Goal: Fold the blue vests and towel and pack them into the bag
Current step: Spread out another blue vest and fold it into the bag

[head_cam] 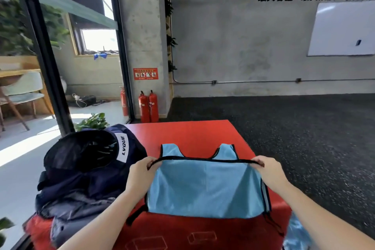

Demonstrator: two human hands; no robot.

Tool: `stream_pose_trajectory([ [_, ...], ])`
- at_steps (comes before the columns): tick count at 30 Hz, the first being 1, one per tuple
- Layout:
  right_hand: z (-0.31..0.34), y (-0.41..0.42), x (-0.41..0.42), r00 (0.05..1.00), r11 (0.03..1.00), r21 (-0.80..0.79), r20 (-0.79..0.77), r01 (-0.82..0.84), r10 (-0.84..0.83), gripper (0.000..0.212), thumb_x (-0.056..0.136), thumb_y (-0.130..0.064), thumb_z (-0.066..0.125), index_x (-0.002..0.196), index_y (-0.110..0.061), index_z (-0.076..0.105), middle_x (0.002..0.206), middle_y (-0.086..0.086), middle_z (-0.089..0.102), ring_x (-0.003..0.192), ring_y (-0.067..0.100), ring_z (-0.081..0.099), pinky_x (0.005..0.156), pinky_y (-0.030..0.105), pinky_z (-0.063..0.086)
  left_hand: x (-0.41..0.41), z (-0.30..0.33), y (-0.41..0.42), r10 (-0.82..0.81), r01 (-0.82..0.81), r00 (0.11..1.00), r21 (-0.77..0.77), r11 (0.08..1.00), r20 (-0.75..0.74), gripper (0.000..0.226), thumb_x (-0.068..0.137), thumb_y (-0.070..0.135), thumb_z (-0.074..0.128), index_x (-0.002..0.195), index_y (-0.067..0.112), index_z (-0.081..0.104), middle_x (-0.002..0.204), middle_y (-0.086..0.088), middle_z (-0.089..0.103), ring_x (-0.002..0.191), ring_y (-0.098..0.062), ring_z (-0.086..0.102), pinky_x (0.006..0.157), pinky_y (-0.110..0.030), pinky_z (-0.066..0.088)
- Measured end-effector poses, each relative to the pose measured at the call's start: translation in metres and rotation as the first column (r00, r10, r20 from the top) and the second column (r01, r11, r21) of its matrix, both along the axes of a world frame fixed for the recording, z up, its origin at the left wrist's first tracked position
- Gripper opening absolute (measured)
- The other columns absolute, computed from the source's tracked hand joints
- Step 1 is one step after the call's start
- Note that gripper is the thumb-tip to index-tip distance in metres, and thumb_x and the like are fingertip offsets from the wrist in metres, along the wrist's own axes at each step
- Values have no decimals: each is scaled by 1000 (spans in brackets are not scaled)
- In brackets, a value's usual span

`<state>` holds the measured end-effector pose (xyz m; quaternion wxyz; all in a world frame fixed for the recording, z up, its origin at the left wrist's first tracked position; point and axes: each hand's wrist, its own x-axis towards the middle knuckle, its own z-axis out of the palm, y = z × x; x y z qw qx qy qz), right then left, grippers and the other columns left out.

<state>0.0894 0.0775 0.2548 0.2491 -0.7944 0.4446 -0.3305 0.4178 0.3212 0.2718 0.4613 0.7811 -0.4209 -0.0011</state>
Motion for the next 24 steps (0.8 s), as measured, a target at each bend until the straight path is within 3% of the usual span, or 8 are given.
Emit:
stream_pose_trajectory([
  [4, -4, -30, 15, 998, 997, 80, 61, 16, -21, 18, 89, -14, 73, 86, -32, 73, 85, -21, 69, 86, -3, 63, 72, 8, 40, 28, -6, -28, -11, 11, 1000, 29, 1000, -2, 28, 93, 29, 69, 68, 38, 61, 62, 21, 61, 64, 5, 56, 59, -14, 36],
  [9, -19, -86, 55, 997, 993, 114, 81, 8, -18, 12, 91, -15, 71, 99, -20, 77, 93, -9, 73, 93, 9, 67, 82, 22, 43, 62, -23, -86, -27, 25, 999, 67, 997, 30, 12, 98, 20, 62, 90, 23, 72, 72, 16, 64, 70, 2, 58, 64, -12, 38],
  [12, -32, -118, 78, 997, 993, 116, 60, 35, -42, 11, 91, -16, 71, 101, -19, 77, 95, -7, 73, 95, 12, 66, 84, 24, 43, 82, -36, -120, 1, -6, 998, 86, 996, 63, 11, 98, 17, 60, 98, 19, 71, 77, 11, 66, 78, -16, 63, 67, -23, 39],
  [15, -59, -140, 92, 994, 988, 114, 9, 107, -109, 14, 93, -21, 69, 106, -18, 74, 103, -2, 73, 102, 19, 67, 87, 29, 46, 100, -55, -152, 30, -30, 1000, 228, 973, 2, 18, 96, 18, 59, 113, 17, 66, 95, 1, 70, 91, -25, 64, 77, -32, 44],
  [17, -79, -141, 98, 982, 993, 26, -150, 118, -113, 25, 96, -29, 65, 119, -19, 68, 115, 0, 71, 110, 25, 63, 92, 38, 49, 103, -75, -165, 39, -61, 997, 374, 925, 66, 31, 97, 23, 56, 127, 16, 58, 115, -2, 65, 104, -28, 60, 86, -39, 46],
  [20, -93, -130, 112, 909, 987, -158, -407, 27, -90, 34, 99, -38, 58, 128, -20, 63, 130, -1, 63, 124, 25, 52, 100, 42, 41, 91, -105, -167, -8, -169, 922, 422, 891, 387, 40, 95, 18, 57, 135, 21, 55, 134, 0, 55, 119, -29, 52, 96, -44, 40],
  [22, -93, -118, 123, 919, 974, -214, -394, -79, -12, 32, 101, -37, 56, 123, -17, 66, 125, 0, 66, 123, 24, 53, 100, 39, 40, 73, -113, -167, -137, -36, 891, 369, 929, 433, 37, 92, 11, 60, 128, 20, 61, 131, 0, 58, 118, -30, 55, 96, -44, 41],
  [24, -95, -103, 130, 888, 964, -189, -451, -188, 85, 38, 101, -44, 51, 124, -18, 65, 125, -1, 65, 123, 22, 54, 104, 37, 41, 56, -116, -169, -285, 118, 896, 435, 893, 341, 34, 99, 27, 56, 133, 24, 59, 142, 0, 52, 133, -28, 47, 109, -45, 36],
])
